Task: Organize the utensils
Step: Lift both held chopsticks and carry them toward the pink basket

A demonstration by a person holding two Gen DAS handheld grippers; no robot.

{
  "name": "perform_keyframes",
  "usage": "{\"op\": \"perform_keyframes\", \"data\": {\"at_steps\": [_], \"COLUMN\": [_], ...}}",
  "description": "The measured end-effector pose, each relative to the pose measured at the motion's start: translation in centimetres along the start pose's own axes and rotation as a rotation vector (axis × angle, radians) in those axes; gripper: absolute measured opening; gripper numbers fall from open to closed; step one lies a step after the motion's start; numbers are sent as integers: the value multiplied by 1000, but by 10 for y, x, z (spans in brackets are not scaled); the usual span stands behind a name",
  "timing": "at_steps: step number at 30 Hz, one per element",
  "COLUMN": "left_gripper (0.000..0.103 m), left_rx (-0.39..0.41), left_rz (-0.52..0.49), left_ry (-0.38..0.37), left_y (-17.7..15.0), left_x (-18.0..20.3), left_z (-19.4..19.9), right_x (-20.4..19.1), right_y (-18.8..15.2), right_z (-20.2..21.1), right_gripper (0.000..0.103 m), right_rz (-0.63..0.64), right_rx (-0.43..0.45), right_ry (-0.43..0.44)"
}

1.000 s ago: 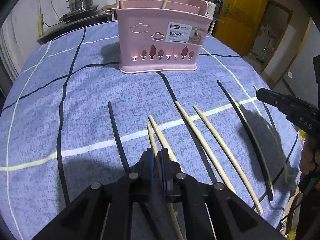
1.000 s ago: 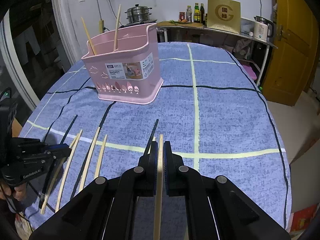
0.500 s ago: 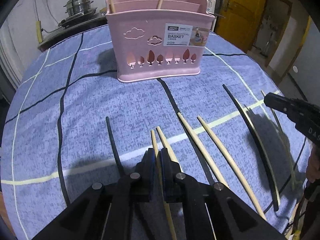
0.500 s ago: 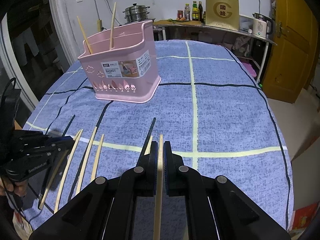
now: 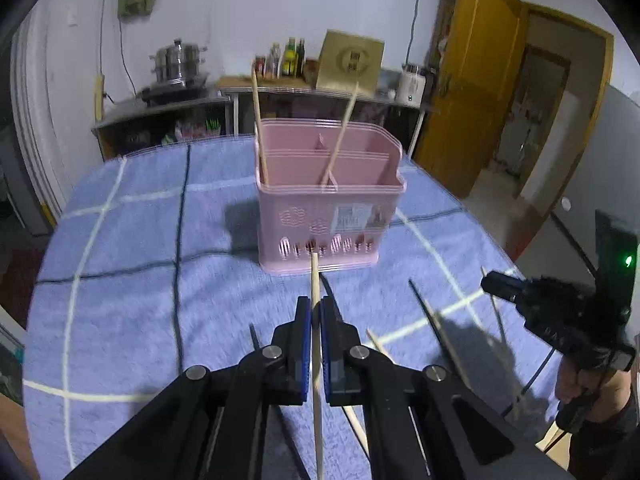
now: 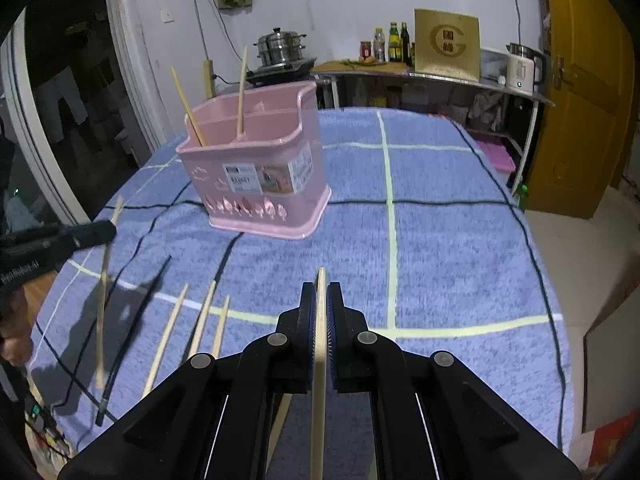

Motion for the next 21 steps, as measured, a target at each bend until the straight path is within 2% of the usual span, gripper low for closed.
{"op": "perform_keyframes", "data": {"at_steps": [9,15,21], "left_gripper": [4,4,4], "left_rx": [113,132,132], "left_rz": [2,-9,-13], "left_ry": [-17,-26,-34], "left_y": [21,23,25], "left_x": [0,6,10], "left_z": [53,65,69], "right_x": [-10,-16,-15], "right_y": [21,31,33], "right_z": [37,57,63], "right_gripper": [5,5,5], "right_rz": [18,26,29], "right_rx": [98,155,168], "right_ry": [10,24,20]}}
Point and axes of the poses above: each gripper's, at about its wrist camera, not at the fingertips, and z roughly against the way its jaws point, x to its right, y to its top, the point moved 7 cm from there along -z, roughly the way its jaws point, and after that the axes turned 11 degrees about -x, right-handed, at the moved point
